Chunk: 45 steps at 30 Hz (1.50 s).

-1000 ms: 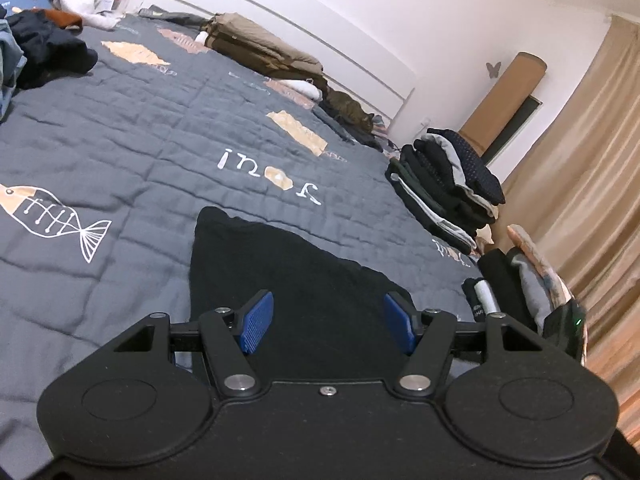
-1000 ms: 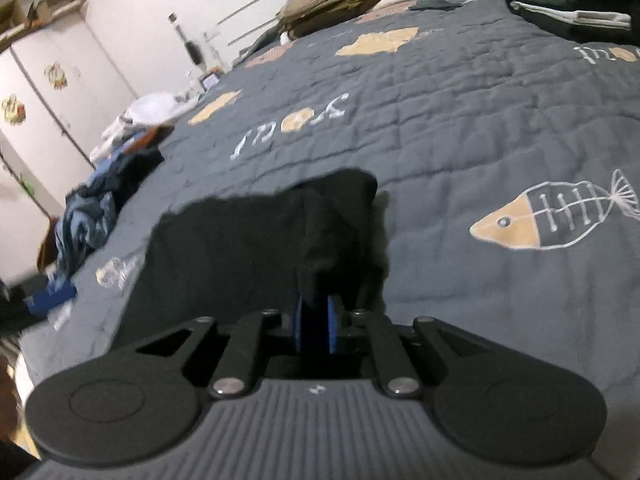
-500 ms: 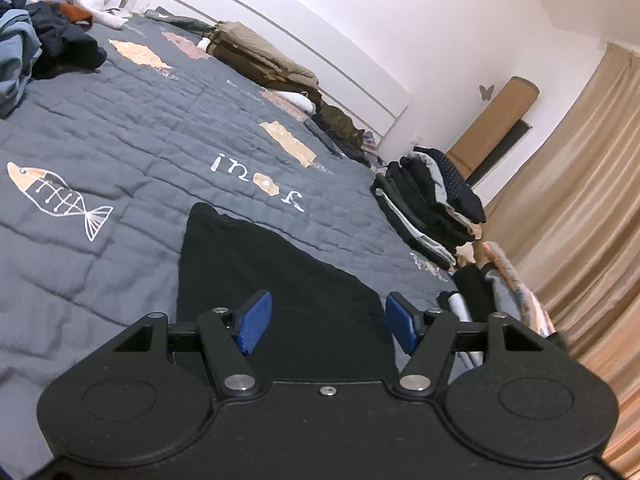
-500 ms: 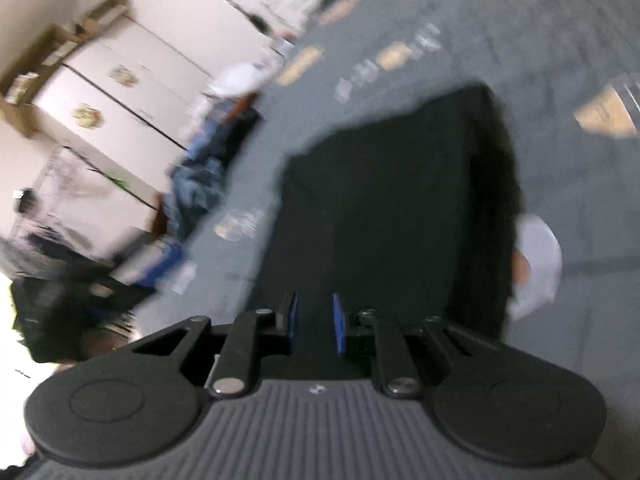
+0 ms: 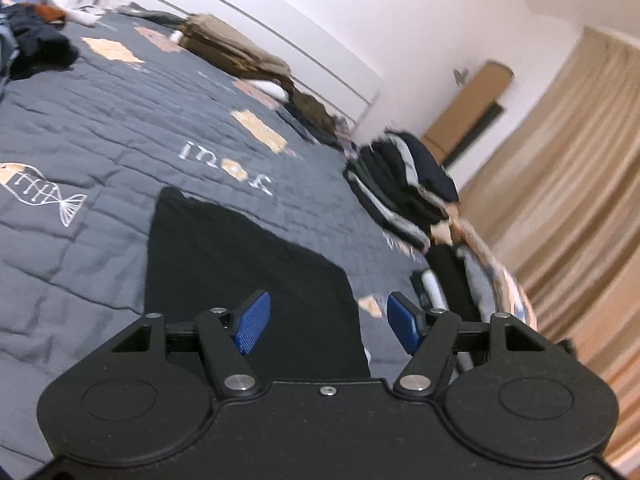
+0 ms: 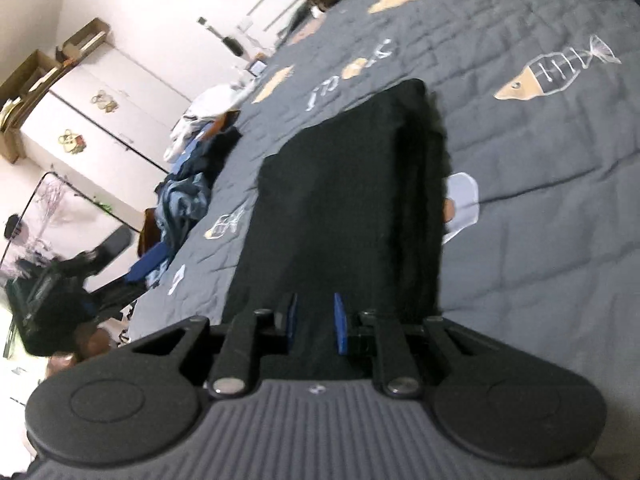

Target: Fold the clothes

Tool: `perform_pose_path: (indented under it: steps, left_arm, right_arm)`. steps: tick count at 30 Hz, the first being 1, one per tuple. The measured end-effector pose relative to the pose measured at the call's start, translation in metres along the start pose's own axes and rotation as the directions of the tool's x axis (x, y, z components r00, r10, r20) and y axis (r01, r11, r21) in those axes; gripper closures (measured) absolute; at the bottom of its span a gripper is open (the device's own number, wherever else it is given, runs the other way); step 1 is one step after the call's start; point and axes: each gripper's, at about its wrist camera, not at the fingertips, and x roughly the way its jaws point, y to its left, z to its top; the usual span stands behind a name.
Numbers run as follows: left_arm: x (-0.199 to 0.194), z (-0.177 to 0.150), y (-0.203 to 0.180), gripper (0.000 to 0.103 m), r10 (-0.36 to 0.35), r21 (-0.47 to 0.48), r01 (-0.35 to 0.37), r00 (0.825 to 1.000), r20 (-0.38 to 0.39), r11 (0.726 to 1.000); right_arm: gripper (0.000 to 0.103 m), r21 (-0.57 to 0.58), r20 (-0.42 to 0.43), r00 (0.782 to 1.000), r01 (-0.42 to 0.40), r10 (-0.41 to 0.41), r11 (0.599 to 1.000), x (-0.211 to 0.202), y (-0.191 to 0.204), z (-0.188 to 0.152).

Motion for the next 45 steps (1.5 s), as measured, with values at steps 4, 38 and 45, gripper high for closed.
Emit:
perform_pose_path:
  steps: [4, 38, 45]
  left_arm:
    - [0.008, -0.014, -0.017, 0.039, 0.028, 0.148, -0.019, 0.998, -0.058, 0.989]
    - [0.049, -0.138, -0.09, 0.095, 0.168, 0.923, 0.11, 0.969, -0.183, 0.37]
    - [0.053, -0.149, -0.091, 0.075, 0.208, 0.909, 0.18, 0.94, -0.272, 0.375]
  right_arm:
    - [0.073, -0.002, -0.004, 0.998, 0.067, -0.067, 0.998, 0.002, 0.0, -0.016]
    - [0.1, 0.082, 0.118, 0.982, 0.136, -0.145, 0.987, -0.026, -0.006, -0.031]
    - [0.099, 0.02, 0.015, 0.973, 0.23, -0.23, 0.973, -0.009, -0.009, -0.035]
